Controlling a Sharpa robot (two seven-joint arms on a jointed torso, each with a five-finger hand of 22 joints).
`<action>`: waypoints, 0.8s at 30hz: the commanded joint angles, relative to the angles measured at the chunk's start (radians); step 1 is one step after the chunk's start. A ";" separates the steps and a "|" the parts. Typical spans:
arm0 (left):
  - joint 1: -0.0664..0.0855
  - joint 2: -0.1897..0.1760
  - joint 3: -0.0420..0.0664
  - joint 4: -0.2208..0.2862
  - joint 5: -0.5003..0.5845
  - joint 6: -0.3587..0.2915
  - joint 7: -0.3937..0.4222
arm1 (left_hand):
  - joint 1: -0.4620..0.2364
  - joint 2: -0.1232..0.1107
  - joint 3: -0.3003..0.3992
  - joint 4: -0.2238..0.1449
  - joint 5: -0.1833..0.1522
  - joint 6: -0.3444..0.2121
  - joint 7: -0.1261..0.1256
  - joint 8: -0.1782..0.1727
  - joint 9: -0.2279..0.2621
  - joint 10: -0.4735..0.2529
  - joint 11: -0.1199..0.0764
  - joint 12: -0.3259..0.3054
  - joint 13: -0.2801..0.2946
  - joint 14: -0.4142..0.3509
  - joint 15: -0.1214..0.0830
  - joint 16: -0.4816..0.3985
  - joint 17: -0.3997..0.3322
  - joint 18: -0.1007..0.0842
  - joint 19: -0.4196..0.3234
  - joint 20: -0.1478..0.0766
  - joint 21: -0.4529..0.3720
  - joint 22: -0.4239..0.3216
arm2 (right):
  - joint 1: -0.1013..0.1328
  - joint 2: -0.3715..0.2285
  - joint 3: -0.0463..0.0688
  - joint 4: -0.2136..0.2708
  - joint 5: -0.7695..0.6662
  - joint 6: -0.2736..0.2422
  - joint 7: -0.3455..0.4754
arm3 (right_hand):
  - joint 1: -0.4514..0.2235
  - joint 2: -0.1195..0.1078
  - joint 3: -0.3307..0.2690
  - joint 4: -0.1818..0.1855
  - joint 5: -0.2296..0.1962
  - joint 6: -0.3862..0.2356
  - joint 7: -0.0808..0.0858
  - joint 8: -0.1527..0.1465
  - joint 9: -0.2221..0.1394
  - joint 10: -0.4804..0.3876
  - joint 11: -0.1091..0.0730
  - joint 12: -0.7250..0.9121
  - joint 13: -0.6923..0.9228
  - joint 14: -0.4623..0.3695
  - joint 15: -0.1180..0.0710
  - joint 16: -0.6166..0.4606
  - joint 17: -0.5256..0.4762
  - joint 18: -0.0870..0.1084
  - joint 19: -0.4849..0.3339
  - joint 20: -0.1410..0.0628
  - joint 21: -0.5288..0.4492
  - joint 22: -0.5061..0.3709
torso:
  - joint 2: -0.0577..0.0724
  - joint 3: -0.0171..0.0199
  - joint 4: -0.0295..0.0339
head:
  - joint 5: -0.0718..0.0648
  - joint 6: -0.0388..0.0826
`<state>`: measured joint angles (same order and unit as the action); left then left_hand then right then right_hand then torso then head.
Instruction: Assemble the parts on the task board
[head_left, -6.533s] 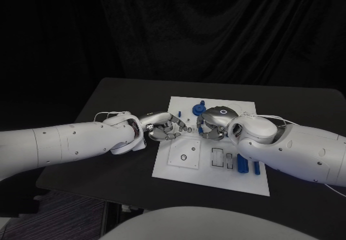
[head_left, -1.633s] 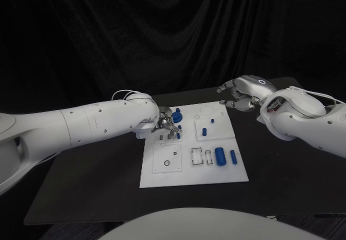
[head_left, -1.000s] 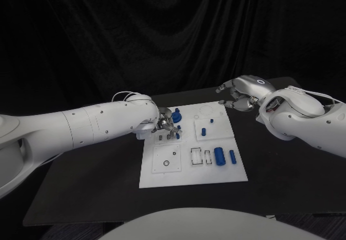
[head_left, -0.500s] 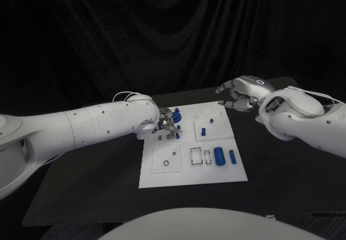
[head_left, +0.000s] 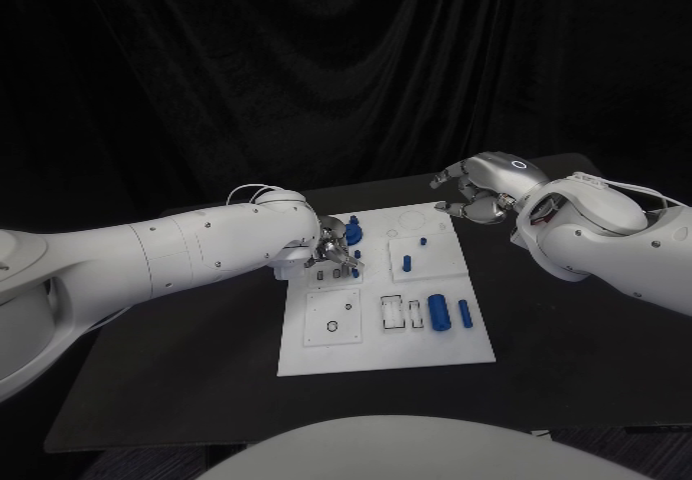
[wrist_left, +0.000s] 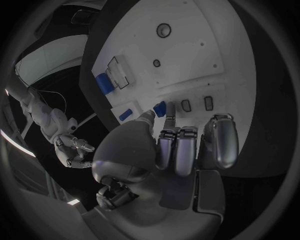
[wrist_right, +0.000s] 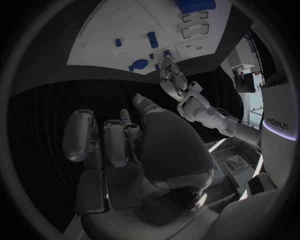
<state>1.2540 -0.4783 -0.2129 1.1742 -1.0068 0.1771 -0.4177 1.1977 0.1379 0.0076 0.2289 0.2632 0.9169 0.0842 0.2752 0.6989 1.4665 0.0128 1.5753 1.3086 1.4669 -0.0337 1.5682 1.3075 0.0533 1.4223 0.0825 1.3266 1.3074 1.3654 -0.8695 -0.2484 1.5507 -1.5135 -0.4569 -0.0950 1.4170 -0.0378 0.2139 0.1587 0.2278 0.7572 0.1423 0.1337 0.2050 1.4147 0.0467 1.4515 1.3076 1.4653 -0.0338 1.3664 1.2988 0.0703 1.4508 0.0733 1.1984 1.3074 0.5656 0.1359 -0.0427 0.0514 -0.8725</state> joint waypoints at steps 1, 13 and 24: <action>-0.002 0.005 0.001 -0.001 0.007 0.017 0.019 | 0.011 0.002 0.007 0.001 0.004 0.006 0.001 -0.004 -0.001 0.104 0.005 -0.005 0.262 0.104 0.004 0.003 0.263 0.009 -0.009 -0.001 -0.004 0.181 | -0.002 0.000 0.001 0.004 -0.002 0.009 -0.008 | -0.006 0.006 0.001 0.007 0.000 0.008 -0.001 0.006 -0.002 -0.007 -0.001 -0.006 0.061 0.030 0.005 -0.004 -0.002 0.008 -0.006 0.001 -0.009 0.157 | 0.000 0.0002 -0.0005 | -0.001 0.000; -0.003 0.016 0.001 -0.010 0.027 0.018 0.023 | 0.019 0.002 0.021 -0.006 0.016 0.011 0.001 -0.014 -0.002 0.104 0.004 -0.005 0.262 0.104 0.004 0.003 0.263 0.010 -0.012 -0.001 -0.009 0.180 | -0.002 -0.002 0.001 0.006 -0.002 0.020 -0.013 | -0.007 0.007 0.001 0.008 -0.001 0.009 -0.001 0.007 -0.002 -0.008 0.000 -0.007 0.060 0.029 0.005 -0.005 -0.003 0.008 -0.006 0.002 -0.012 0.156 | -0.001 -0.0002 -0.0002 | 0.004 0.000; -0.003 0.024 0.001 -0.023 0.106 0.023 -0.001 | 0.026 -0.002 0.034 -0.013 0.031 0.012 0.002 -0.024 -0.003 0.104 0.005 -0.005 0.262 0.104 0.005 0.003 0.263 0.011 -0.015 0.000 -0.013 0.179 | -0.002 -0.005 0.001 0.009 -0.002 0.035 -0.016 | -0.008 0.009 0.002 0.010 -0.002 0.012 0.000 0.007 -0.002 -0.010 0.001 -0.009 0.057 0.028 0.006 -0.008 -0.006 0.009 -0.008 0.003 -0.017 0.155 | -0.001 0.0000 0.0006 | 0.004 0.000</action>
<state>1.2532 -0.4569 -0.2129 1.1511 -0.9452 0.1885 -0.4165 1.2170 0.1362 0.0368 0.2165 0.2893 0.9239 0.0841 0.2572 0.6977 1.4664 0.0128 1.5755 1.3105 1.4669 -0.0338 1.5682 1.3074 0.0532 1.4153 0.0823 1.3162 1.3074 1.3653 -0.8729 -0.2484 1.5571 -1.5132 -0.4347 -0.0970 1.4131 -0.0339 0.2167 0.1614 0.2278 0.7644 0.1423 0.1337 0.2035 1.4111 0.0503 1.4477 1.3076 1.4653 -0.0338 1.3621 1.2936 0.0702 1.4471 0.0769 1.1875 1.3073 0.5646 0.1357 -0.0424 0.0561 -0.8725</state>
